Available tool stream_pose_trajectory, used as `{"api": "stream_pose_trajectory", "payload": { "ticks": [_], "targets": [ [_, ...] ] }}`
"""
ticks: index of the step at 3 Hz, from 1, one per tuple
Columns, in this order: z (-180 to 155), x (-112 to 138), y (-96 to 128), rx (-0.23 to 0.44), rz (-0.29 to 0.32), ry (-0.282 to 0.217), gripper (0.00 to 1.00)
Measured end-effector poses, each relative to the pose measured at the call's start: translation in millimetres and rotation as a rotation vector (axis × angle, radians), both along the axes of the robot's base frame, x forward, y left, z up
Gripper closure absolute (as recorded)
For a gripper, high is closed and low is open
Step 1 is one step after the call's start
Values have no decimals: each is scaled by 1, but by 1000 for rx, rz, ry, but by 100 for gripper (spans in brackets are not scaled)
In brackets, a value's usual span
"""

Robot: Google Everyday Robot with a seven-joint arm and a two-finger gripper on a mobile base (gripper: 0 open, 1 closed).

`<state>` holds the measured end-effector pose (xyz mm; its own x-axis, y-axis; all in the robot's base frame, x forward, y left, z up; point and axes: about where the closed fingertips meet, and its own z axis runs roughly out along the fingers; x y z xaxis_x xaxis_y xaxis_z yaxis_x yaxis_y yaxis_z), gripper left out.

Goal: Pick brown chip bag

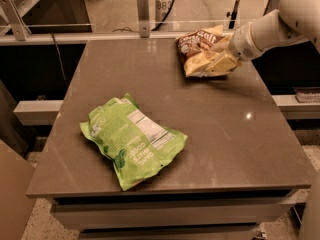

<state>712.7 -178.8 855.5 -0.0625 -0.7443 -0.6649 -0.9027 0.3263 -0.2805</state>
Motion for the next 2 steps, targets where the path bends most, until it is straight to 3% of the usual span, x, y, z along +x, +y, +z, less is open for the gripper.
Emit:
{"api": "stream_pose_trajectory", "payload": {
  "ticks": [1,2],
  "targets": [
    [29,-6,21,44,50,-46,87],
    [62,-16,45,114,115,-86,100]
  ]
}}
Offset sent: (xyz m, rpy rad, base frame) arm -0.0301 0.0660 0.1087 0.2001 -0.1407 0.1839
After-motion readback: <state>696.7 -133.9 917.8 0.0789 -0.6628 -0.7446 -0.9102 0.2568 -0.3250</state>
